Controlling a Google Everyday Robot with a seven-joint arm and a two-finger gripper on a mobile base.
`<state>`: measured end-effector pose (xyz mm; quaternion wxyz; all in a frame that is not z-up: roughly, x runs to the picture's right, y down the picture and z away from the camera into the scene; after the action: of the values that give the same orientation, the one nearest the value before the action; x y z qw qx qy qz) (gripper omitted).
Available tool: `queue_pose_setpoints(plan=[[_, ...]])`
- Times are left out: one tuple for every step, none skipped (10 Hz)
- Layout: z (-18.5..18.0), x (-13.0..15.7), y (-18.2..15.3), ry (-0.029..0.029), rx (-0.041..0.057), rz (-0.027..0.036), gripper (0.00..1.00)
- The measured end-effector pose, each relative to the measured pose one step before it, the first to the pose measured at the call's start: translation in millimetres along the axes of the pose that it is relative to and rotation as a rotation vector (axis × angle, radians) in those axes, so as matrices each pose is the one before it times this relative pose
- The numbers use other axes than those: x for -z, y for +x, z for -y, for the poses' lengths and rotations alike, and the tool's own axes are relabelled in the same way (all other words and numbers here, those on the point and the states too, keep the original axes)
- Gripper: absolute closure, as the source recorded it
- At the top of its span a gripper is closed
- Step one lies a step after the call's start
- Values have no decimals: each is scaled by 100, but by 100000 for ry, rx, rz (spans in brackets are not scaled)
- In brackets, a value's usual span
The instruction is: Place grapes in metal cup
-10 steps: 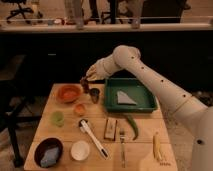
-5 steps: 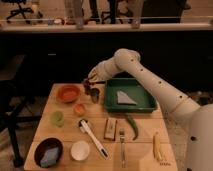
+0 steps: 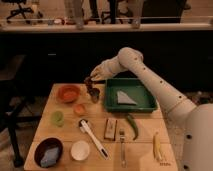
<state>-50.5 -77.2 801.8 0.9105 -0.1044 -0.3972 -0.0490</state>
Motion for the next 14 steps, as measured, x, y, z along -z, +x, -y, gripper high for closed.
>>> queue_pose_setpoints(plan=[[-44,123,328,-195,-542,-50,100],[-109,-34,280,-542,-499,101,100],[-122,-122,153,-646,-360,129,100],[-85,-69,115,-370,-268,92,100],[-131,-45,271,-429,-455,-40,100],[-131,32,410,-319,-532,-198,100],[-50,57,425,-235,-421,-188,100],[14,-37,261,-257,-192,-24,100],[46,-95,325,-360,-281,52,100],[17,-95,384,-411,-382,-1,100],[43,-64,390,-292,-396,-24,100],[58,-192,437,-487,-412,-11,100],[86,-334,275,-635,-200,287,100],[109,-344,238,-596,-154,298,100]])
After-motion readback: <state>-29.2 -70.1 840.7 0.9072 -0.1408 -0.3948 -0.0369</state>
